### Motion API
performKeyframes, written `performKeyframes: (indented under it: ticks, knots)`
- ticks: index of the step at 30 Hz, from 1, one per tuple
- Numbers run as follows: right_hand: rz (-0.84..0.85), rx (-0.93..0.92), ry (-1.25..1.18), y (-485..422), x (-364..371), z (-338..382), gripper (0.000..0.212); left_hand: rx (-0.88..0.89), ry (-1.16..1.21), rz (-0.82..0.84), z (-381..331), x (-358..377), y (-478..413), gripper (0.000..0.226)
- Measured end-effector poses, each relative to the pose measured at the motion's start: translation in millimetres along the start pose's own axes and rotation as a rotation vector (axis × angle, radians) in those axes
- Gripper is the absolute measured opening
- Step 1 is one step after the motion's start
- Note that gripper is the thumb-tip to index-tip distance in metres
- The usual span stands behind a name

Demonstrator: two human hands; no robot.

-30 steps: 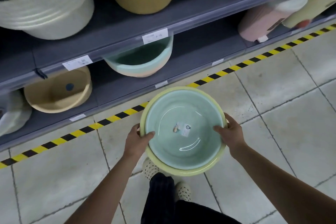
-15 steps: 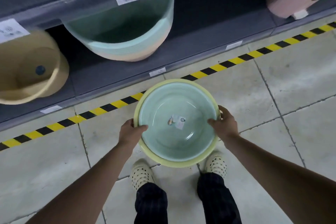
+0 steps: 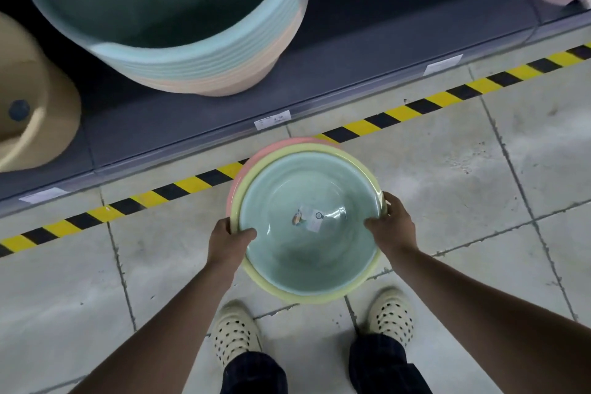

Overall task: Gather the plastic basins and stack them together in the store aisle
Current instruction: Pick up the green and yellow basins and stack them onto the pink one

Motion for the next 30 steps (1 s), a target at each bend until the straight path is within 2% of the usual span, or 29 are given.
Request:
performKeyframes:
  ticks: [2, 5, 8, 10, 14, 17, 21, 24, 30]
  knots:
    - [-0.002, 0.007, -0.015, -9, 6, -1, 0.063, -0.014, 0.027, -0.027, 3, 5, -9, 0.051]
    - [-0.003, 0.001, -0.002, -21, 14, -2, 0.063, 0.010, 0.022, -0.064, 9, 10, -20, 0.036]
    - [-0.010, -0.022, -0.012, -26, 22, -5, 0.063, 0.048, 0.017, -0.076, 17, 13, -24, 0.033]
    - [0.010, -0.038, -0.038, -28, 25, -8, 0.064, 0.071, 0.019, -0.070, 22, 12, -26, 0.037]
    - [0.160, -0.040, -0.116, -39, 27, -18, 0.068, 0.090, 0.128, 0.005, 23, 11, -32, 0.060]
    - [0.272, 0.018, -0.270, -46, 26, -22, 0.079, 0.101, 0.275, 0.103, 17, 10, -33, 0.046]
    - [0.416, -0.016, -0.395, -52, 33, -18, 0.050, 0.167, 0.281, 0.234, 21, 10, -42, 0.048]
    - [0.471, -0.076, -0.405, -63, 41, -21, 0.059, 0.193, 0.308, 0.282, 24, 12, -50, 0.071]
    - [0.495, -0.114, -0.396, -77, 45, -29, 0.072, 0.239, 0.322, 0.295, 27, 15, -59, 0.072]
Point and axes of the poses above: each hand's wrist, its own y-axis away from the middle knuckle, its own x-axis out of the palm, z = x × y, the point moved 6 cm from there along -y, towards the middle knuckle, and after that the axes turned 7 degrees about x, right-handed, at the moved point
